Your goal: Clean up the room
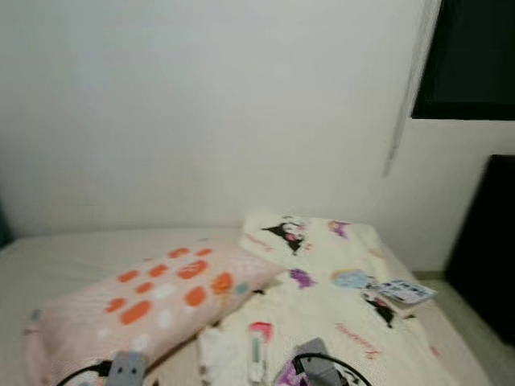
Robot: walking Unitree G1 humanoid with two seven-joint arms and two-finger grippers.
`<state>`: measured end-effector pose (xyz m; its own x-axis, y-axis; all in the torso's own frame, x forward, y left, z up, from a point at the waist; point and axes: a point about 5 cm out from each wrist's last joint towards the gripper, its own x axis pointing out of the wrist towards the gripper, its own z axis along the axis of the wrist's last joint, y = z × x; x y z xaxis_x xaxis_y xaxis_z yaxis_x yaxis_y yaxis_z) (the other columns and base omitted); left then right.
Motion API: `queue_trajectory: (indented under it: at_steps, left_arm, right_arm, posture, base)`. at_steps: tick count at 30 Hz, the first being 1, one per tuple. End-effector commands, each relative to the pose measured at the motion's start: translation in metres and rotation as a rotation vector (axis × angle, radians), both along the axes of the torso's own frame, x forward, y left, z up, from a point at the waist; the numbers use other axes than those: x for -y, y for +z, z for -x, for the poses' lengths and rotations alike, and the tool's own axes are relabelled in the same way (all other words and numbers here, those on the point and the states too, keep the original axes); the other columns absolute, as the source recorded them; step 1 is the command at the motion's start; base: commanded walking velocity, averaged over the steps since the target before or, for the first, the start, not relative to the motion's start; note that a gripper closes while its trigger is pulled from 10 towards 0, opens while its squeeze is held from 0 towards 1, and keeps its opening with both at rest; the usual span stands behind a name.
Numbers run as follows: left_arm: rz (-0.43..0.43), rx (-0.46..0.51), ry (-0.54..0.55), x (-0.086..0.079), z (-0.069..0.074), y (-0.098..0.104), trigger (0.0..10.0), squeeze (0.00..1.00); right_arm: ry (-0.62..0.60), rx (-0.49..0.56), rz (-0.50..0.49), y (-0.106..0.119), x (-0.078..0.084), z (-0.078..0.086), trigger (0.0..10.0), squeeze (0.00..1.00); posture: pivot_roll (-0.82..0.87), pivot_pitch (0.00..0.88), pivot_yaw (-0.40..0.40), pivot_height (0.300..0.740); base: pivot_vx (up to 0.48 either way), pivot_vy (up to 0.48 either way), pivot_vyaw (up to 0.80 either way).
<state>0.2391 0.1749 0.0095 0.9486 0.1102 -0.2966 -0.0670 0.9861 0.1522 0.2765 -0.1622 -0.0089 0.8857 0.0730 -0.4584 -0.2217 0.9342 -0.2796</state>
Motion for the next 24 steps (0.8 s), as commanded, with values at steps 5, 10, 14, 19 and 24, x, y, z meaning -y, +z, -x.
queue_trajectory:
  at_steps: [5, 10, 14, 19, 24]
  left_arm:
    - [-0.008, -0.028, 0.002, -0.0027, 0.0037, -0.0038, 10.0, 0.00]
    - [-0.013, -0.032, 0.021, -0.0044, 0.0030, -0.0037, 10.0, 0.00]
    - [-0.021, -0.043, 0.023, -0.0044, 0.0024, -0.0044, 10.0, 0.00]
    - [-0.011, -0.018, 0.032, -0.0019, 0.0003, -0.0020, 10.0, 0.00]
    - [-0.019, -0.016, 0.040, -0.0022, 0.0002, -0.0018, 10.0, 0.00]
  right_arm:
    - [-0.005, 0.000, -0.011, 0.0004, -0.0021, -0.0004, 10.0, 0.00]
    - [-0.006, 0.001, -0.011, 0.0004, -0.0020, -0.0003, 10.0, 0.00]
    - [-0.005, 0.001, -0.011, 0.0004, -0.0021, -0.0004, 10.0, 0.00]
    - [-0.010, 0.016, -0.007, 0.0018, -0.0017, -0.0012, 10.0, 0.00]
    - [-0.015, 0.029, -0.004, 0.0028, -0.0015, -0.0016, 10.0, 0.00]
  posture:
    - [-0.04, 0.018, -0.058, 0.740]
    - [-0.04, 0.020, -0.059, 0.740]
    - [-0.04, 0.019, -0.059, 0.740]
    - [-0.03, 0.022, -0.060, 0.740]
    - [-0.03, 0.022, -0.060, 0.740]
  base:
    - [0.000, 0.465, 0.00]
    - [0.000, 0.186, 0.00]
    - [0.000, 0.000, 0.00]
    - [0.000, 0.000, 0.00]
    - [0.000, 0.000, 0.00]
